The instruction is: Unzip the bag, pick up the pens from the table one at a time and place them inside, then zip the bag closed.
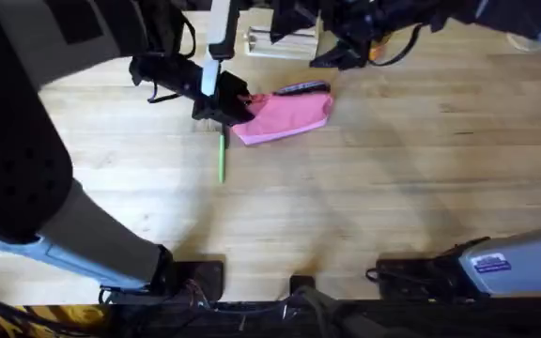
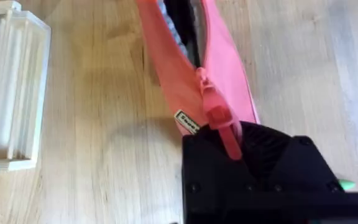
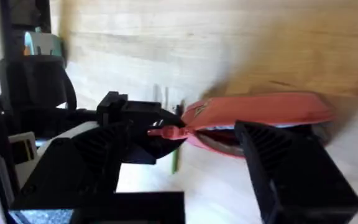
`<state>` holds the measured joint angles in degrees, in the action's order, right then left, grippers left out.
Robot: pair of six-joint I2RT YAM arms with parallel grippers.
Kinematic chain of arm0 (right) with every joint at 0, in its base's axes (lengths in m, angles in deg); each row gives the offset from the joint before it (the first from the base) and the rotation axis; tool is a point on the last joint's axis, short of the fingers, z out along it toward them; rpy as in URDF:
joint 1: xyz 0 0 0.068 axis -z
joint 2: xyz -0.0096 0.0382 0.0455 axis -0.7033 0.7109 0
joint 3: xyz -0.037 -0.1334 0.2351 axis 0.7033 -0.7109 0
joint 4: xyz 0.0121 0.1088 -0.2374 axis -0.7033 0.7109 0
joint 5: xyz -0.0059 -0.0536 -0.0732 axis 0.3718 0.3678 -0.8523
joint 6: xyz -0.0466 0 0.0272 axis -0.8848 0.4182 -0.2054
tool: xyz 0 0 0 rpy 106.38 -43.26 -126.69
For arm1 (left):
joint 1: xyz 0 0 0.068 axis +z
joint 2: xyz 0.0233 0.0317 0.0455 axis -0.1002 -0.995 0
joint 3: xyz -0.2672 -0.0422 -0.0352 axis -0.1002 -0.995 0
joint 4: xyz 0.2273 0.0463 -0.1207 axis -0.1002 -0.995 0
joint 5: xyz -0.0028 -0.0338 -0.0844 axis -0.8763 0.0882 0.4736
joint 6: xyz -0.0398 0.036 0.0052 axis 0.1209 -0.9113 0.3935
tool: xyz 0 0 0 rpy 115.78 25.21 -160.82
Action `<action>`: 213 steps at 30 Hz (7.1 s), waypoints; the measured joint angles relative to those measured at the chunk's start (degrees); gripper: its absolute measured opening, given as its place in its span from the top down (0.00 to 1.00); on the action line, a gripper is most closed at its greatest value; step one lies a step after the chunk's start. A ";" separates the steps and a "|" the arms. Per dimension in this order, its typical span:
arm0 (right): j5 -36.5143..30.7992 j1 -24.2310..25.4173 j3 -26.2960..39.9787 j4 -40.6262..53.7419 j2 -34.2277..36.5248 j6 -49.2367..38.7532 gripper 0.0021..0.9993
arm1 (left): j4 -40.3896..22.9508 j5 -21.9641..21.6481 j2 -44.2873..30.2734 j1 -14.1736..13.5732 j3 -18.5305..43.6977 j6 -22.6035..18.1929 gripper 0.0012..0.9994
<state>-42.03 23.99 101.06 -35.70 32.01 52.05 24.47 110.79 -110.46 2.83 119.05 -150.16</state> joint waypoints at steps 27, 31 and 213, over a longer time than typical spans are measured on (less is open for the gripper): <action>-1.45 -0.16 0.24 3.11 -3.96 -82.56 0.00 | -1.13 3.60 0.05 1.08 0.00 -0.09 0.01; 0.18 -0.11 0.24 4.20 -3.96 -83.80 0.00 | -4.11 4.22 2.36 5.93 0.00 -0.13 0.01; 14.01 12.74 1.77 3.37 -14.34 -74.86 0.00 | 15.35 -51.40 17.78 -21.32 -22.55 102.91 0.64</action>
<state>-28.02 36.73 102.83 -32.33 17.67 -22.81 39.82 59.39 -92.68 -18.49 96.50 -47.24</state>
